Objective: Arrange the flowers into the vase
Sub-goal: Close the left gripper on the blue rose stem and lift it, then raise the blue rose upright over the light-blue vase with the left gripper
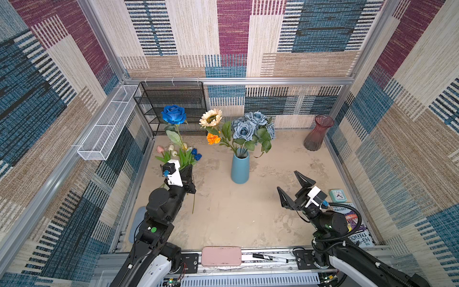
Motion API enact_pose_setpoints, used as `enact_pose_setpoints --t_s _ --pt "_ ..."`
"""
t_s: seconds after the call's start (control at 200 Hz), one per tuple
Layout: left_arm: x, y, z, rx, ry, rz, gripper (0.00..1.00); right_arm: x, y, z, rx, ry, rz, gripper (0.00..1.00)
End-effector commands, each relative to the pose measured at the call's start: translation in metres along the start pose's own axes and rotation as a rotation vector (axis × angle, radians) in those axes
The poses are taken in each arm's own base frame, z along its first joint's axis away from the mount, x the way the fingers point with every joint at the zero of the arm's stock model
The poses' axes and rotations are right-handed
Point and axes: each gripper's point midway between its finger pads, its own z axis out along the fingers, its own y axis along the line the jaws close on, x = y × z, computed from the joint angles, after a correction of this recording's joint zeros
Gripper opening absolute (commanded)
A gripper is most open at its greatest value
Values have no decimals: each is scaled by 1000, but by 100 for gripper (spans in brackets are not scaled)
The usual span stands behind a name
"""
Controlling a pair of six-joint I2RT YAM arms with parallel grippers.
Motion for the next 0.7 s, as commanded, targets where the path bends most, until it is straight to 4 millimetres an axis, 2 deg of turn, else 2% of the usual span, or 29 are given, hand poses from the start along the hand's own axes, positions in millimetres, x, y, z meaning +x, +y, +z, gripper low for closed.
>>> enact_pose_setpoints --t_s 0.0,0.145,0.285,0.491,0.696 --pt "-56 -58 -16 312 -201 102 0 -6 8 6 -55 -8 -7 100" --pt "-93 -100 -23 552 -263 85 0 -9 10 11 -73 -15 -13 100" --pt "-128 -123 -18 674 -427 63 0 -5 11 15 -82 -3 -11 100" --pt "-149 -128 16 657 -601 70 0 -1 8 5 -48 -12 -23 100" --pt "-161 -137 47 716 -648 22 0 -2 4 0 -19 -15 -45 100"
